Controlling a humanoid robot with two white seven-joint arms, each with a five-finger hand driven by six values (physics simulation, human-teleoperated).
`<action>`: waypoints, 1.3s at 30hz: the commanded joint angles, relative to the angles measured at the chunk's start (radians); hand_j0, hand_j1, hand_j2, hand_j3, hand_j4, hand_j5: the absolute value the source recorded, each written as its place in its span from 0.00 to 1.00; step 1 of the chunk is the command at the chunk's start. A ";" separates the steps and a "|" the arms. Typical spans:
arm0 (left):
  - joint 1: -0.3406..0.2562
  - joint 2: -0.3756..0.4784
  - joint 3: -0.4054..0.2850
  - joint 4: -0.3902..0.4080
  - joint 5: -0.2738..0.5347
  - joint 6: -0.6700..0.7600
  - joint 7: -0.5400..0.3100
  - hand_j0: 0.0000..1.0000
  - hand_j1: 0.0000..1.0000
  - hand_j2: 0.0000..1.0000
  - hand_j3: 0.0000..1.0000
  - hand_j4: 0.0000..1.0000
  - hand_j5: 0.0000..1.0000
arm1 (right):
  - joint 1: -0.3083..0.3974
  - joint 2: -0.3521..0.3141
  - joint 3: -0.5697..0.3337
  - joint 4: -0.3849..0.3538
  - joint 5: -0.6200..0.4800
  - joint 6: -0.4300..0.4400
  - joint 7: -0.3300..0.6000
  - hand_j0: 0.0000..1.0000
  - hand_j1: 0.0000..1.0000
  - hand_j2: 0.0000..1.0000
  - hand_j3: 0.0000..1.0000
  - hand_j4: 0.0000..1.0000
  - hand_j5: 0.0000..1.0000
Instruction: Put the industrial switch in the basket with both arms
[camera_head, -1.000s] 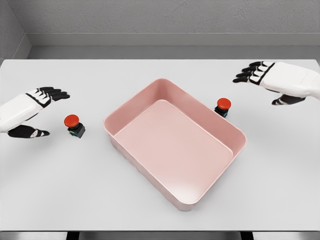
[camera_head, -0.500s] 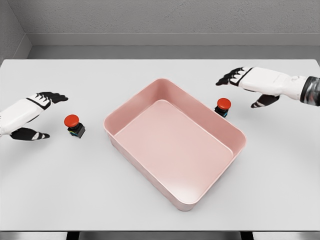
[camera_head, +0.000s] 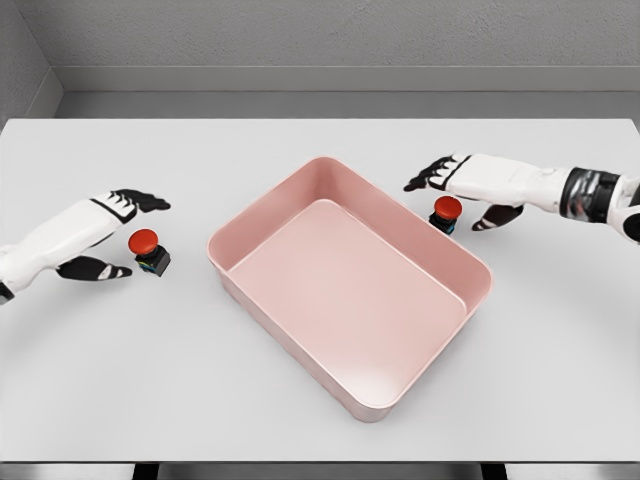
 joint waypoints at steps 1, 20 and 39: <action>0.000 -0.003 -0.005 -0.002 0.002 0.001 -0.007 0.88 0.88 0.88 0.88 0.88 0.88 | 0.002 0.002 0.005 -0.001 -0.005 0.002 0.000 0.97 0.97 0.97 0.97 0.97 0.97; 0.002 -0.008 -0.011 0.000 -0.007 0.001 -0.014 0.74 0.74 0.74 0.74 0.74 0.74 | 0.006 0.042 0.019 0.029 0.009 0.003 0.000 0.90 0.90 0.90 0.90 0.90 0.90; 0.002 -0.006 -0.010 -0.002 0.001 0.001 -0.035 0.52 0.52 0.52 0.52 0.52 0.52 | 0.008 0.032 0.019 0.055 0.012 0.000 0.000 0.72 0.72 0.72 0.72 0.72 0.72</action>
